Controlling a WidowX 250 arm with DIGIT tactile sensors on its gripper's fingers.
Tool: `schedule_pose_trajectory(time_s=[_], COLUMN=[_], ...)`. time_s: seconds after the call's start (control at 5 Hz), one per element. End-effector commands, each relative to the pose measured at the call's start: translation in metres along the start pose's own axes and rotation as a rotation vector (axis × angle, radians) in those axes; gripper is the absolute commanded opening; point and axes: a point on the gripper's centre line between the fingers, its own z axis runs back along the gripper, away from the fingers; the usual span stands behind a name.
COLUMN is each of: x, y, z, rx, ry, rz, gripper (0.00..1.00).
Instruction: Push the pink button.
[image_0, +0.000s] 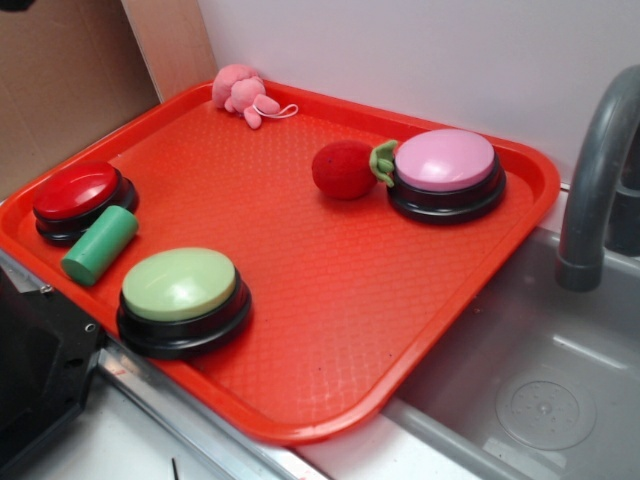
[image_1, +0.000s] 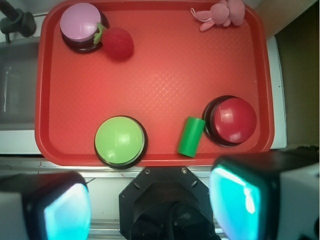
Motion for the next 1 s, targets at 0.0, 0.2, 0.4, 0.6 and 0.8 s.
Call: schedule_pose_trajectory(time_s=[0.0,0.2,0.4,0.6,0.8], x=[0.0,0.048,0.095,0.095,0.095], y=[0.0,-0.01,-0.024,-0.024,-0.024], z=[0.0,-0.02,-0.04,-0.04,-0.04], rx=[0.0,0.02,0.001,0.001,0.001], ry=[0.0,-0.077,-0.091,-0.091,-0.091], rz=[0.0,-0.044,-0.144,-0.144,-0.144], gripper=[1.0,1.0,1.0,1.0,1.0])
